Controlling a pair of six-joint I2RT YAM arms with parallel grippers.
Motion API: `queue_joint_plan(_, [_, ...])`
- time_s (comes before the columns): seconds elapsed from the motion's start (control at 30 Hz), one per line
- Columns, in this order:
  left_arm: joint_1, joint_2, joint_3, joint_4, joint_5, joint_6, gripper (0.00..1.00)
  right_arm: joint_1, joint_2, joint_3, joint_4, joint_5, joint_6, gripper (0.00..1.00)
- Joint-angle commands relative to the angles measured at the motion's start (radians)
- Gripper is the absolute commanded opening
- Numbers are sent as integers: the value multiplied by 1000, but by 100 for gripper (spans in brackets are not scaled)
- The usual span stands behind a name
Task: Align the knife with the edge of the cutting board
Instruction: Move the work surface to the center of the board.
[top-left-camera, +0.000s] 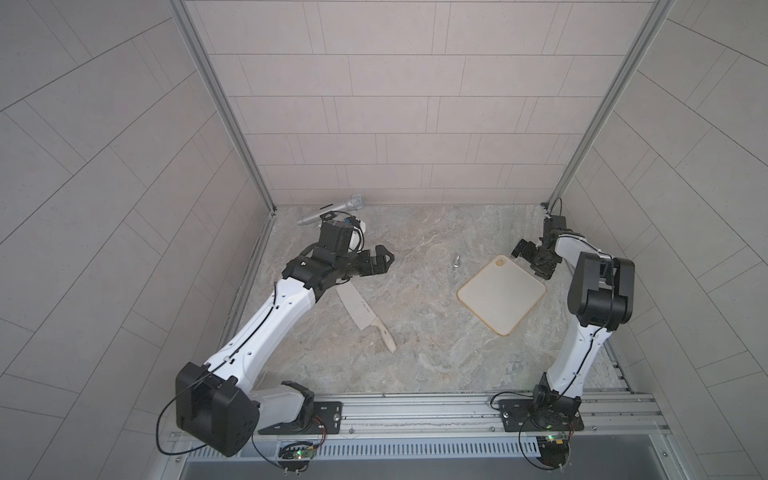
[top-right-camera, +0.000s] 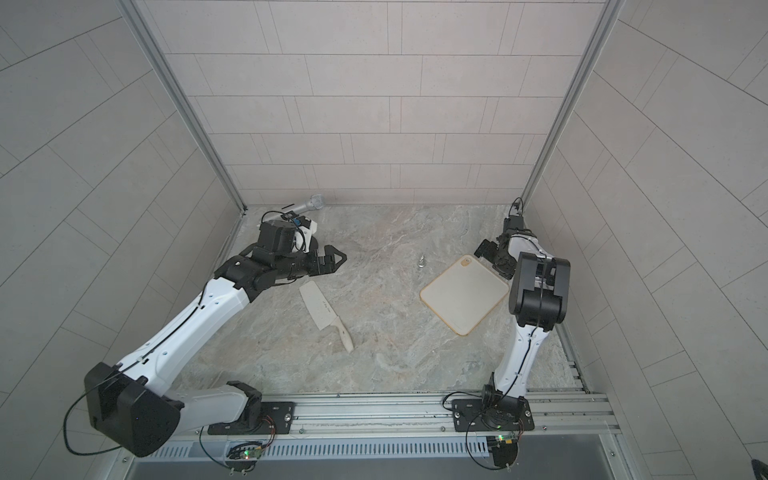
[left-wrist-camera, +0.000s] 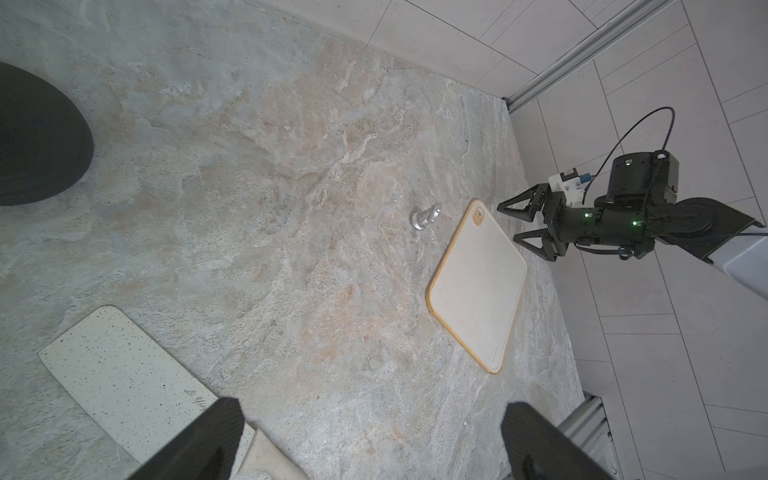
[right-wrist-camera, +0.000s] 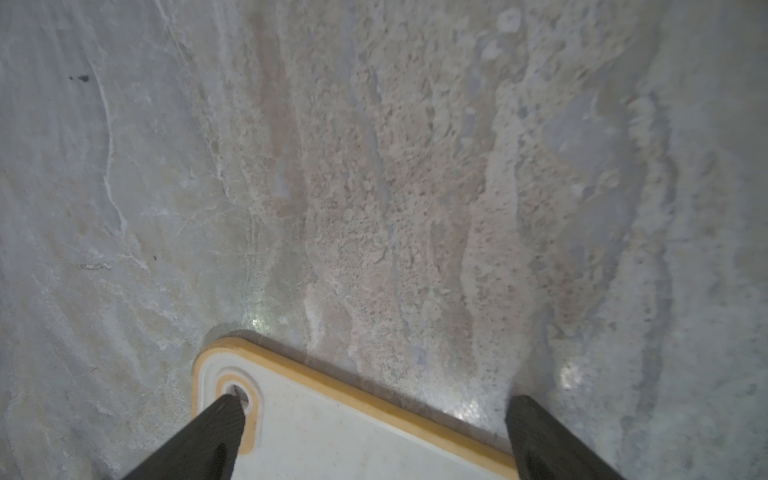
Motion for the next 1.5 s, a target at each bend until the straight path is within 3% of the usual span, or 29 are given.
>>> queue_joint_plan(0.0, [4,6,31,-19,-5,17,100,1,-6,-74,-82,-40,-11,100])
queue_joint_plan(0.37, [15,1,27,-28,-67,27,100,86,-62,-154,-115,-67,-54,100])
queue_joint_plan(0.8, [46,-16,14,-15,-101,17,100,116,-162,-325,-69,-145,-51,100])
queue_joint_plan(1.13, [49,-7,11,-16,-106,14,100,128,-209,-455,-2,-272,-35,100])
queue_joint_plan(1.47, [49,45,19,-25,-63,-12,100,177,-245,-501,-6,-279,-41,100])
